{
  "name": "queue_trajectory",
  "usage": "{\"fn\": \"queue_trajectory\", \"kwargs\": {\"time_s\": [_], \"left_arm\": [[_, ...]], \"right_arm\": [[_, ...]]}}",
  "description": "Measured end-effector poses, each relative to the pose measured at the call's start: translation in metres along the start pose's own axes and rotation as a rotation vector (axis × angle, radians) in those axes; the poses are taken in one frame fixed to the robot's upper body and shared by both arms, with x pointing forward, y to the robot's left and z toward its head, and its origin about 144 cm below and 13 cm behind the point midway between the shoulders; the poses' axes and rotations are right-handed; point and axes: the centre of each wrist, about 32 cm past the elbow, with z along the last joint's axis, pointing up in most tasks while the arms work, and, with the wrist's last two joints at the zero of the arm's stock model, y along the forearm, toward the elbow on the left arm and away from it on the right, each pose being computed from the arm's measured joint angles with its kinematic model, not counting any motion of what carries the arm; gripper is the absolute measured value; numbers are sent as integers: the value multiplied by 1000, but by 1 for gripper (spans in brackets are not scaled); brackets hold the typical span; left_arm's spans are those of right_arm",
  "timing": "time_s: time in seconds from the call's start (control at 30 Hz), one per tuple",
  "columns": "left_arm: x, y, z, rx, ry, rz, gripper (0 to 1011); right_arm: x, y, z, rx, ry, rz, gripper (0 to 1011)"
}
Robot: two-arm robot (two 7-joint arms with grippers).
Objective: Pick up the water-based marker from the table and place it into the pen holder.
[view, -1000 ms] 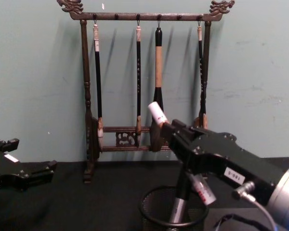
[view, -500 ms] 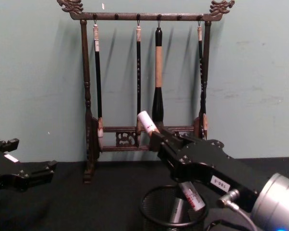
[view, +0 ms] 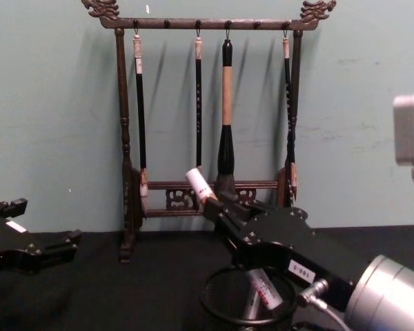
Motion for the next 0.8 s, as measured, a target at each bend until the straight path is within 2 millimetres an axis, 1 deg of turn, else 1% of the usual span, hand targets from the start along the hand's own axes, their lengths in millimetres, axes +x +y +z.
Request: {"fn": "queue_trajectory", "kwargs": {"time_s": [0.7, 0.8], "left_arm": [[0, 0, 0, 0, 0, 0, 1001], [0, 0, 0, 0, 0, 0, 1001]], "right_arm": [[-3, 2, -3, -13, -5, 0, 168], [-3, 2, -3, -13, -4, 0, 199]]}}
